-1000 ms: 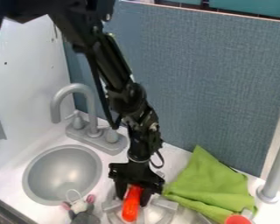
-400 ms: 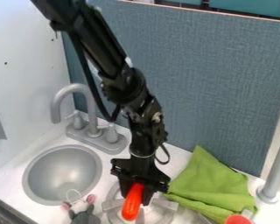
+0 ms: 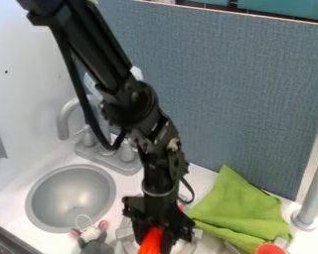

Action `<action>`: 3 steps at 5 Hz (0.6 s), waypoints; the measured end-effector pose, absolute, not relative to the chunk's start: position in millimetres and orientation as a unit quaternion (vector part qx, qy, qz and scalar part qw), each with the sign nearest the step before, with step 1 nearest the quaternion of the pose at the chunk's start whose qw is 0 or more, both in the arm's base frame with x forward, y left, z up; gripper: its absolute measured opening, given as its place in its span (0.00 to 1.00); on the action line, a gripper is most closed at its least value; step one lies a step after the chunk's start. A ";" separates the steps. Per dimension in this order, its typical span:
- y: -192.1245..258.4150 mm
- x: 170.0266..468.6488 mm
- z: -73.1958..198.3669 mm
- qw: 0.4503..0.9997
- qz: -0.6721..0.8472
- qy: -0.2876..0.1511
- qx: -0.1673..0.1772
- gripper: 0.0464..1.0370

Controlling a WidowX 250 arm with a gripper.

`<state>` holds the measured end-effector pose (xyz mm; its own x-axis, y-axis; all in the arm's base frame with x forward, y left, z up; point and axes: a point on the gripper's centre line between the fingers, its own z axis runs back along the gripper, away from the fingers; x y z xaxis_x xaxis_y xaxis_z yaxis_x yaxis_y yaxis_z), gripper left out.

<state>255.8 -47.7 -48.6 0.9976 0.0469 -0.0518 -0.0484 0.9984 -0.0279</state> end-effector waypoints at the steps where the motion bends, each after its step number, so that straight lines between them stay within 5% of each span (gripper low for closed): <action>1: -59.9 240.3 -78.4 0.997 -0.010 0.068 -0.045 0.52; 3: -74.4 238.9 -112.0 0.994 -0.037 0.098 -0.044 0.52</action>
<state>238.9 -74.4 -112.0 0.9781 -0.0820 -0.1914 0.0646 0.9934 -0.0953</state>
